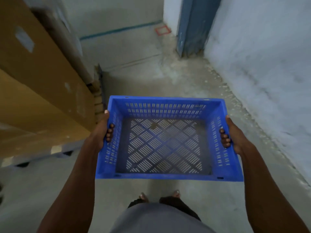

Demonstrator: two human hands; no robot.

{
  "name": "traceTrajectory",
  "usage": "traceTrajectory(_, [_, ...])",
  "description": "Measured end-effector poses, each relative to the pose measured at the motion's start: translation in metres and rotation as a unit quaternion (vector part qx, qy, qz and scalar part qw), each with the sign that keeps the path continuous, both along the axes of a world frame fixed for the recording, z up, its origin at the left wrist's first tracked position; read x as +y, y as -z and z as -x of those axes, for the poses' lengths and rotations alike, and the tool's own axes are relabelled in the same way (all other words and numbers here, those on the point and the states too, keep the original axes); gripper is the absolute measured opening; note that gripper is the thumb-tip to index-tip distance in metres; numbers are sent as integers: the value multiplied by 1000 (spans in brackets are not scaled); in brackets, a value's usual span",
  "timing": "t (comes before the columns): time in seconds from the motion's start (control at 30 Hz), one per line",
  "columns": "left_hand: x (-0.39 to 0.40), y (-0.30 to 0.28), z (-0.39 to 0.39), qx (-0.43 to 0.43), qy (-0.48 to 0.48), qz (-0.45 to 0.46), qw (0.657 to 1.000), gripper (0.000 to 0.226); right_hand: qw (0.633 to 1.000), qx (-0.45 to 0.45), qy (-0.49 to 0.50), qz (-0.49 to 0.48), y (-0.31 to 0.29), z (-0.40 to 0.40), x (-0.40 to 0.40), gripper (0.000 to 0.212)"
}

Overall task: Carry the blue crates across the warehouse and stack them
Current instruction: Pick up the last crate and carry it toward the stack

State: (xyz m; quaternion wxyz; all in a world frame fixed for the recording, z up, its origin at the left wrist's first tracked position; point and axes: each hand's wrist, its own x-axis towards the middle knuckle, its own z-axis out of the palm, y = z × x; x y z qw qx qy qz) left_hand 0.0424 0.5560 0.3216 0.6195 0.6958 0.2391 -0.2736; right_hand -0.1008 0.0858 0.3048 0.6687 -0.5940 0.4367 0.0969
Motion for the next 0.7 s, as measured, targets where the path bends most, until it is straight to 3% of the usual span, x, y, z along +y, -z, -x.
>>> traceTrajectory(0.27, [-139,-27,-36,-38,153,-17,987,68,990,-14,138,15,-24,98,-69,78])
traceTrajectory(0.4, [-216,-32,-46,-42,253,-15,967,69,973,-22,229,17,-27,159,-90,71])
traceTrajectory(0.57, [-320,-35,-48,-38,406,-8,913,71,931,-21,364,16,-32,244,-81,68])
traceTrajectory(0.7, [-401,-42,-25,-38,522,0,852,70,877,-20,481,15,-41,309,-43,67])
